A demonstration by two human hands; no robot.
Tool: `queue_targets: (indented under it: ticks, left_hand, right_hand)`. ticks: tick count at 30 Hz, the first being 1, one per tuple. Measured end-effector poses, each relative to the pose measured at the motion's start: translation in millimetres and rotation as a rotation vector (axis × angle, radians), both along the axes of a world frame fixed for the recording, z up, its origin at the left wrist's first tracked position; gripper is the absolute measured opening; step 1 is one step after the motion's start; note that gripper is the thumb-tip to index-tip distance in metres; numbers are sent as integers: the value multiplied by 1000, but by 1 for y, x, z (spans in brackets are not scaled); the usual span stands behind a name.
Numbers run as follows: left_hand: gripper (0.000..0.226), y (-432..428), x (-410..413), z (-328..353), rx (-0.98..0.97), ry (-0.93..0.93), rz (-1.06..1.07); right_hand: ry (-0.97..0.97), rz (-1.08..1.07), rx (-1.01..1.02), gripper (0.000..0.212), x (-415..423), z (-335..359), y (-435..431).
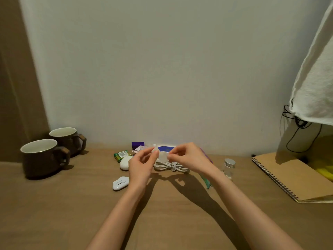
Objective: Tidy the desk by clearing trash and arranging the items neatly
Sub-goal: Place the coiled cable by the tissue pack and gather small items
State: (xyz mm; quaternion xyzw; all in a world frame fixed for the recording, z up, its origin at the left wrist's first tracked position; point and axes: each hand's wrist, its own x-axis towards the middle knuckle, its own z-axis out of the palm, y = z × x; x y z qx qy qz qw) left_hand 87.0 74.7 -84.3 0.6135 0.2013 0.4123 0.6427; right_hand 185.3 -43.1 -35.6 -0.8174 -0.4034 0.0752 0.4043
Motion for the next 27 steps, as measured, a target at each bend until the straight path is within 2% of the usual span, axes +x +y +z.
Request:
queue_targets:
  ticks: [3, 8, 13, 18, 22, 27]
  left_hand:
    - [21, 15, -18, -1, -35, -42, 1]
    - [20, 50, -50, -4, -79, -85, 103]
    - [16, 79, -68, -9, -145, -117, 175]
    - [14, 87, -71, -13, -184, -125, 218]
    - [10, 83, -68, -11, -162, -119, 196]
    - [13, 80, -69, -7, -137, -108, 196]
  right_hand:
    - [-4, 47, 16, 16, -4, -4, 12]
    - [-188, -16, -16, 32, 8, -14, 47]
    - [-238, -60, -91, 40, 23, -31, 90]
    - [-273, -140, -114, 29, 37, -50, 117]
    - [-325, -224, -11, 18, 42, -53, 120]
    - [-352, -229, 111, 20, 39, -35, 112]
